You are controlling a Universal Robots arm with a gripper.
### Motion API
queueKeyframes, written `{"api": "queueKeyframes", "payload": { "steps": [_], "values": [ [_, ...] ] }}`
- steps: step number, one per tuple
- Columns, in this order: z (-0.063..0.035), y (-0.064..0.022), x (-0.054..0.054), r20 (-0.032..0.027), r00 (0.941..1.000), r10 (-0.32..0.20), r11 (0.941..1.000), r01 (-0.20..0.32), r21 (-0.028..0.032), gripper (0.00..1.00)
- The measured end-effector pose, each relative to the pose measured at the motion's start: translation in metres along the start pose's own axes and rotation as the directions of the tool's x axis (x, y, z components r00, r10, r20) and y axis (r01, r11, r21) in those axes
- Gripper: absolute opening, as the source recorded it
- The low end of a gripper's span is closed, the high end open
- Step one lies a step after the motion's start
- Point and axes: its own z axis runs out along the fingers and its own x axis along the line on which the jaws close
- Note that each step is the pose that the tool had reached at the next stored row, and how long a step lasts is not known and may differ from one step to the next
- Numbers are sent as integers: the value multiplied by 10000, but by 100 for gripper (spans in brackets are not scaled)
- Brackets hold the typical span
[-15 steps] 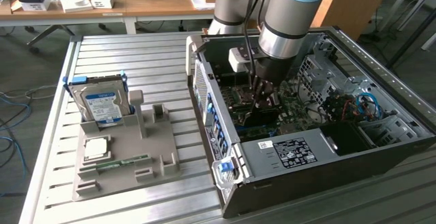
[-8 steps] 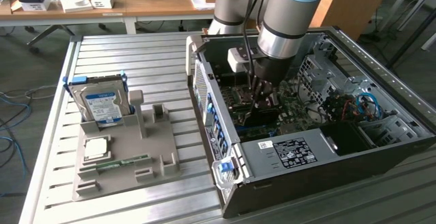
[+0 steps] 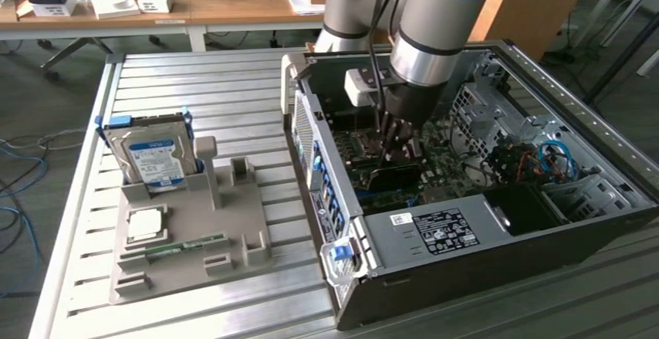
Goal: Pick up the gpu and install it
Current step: 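Press down on the gpu until it lock into place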
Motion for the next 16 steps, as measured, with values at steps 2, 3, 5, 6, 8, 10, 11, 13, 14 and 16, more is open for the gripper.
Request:
{"api": "queueKeyframes", "payload": {
  "steps": [2,3,5,6,8,10,11,13,14,16],
  "values": [
    [-52,0,-2,1,10000,0,10000,0,0,11],
    [-80,0,-3,1,10000,0,10000,0,1,11],
    [-141,0,-6,-1,10000,0,10000,0,0,11],
    [-172,0,-7,1,10000,0,10000,0,1,11],
    [-238,0,-9,-2,10000,0,10000,0,-1,11],
    [-299,0,-12,-1,10000,0,10000,0,0,11],
    [-328,0,-13,-1,10000,0,10000,0,0,11],
    [-382,0,-15,-1,10000,0,10000,0,0,11],
    [-405,0,-16,0,10000,0,10000,0,0,11],
    [-457,-1,-18,-1,10000,0,10000,0,0,11]
  ]
}}
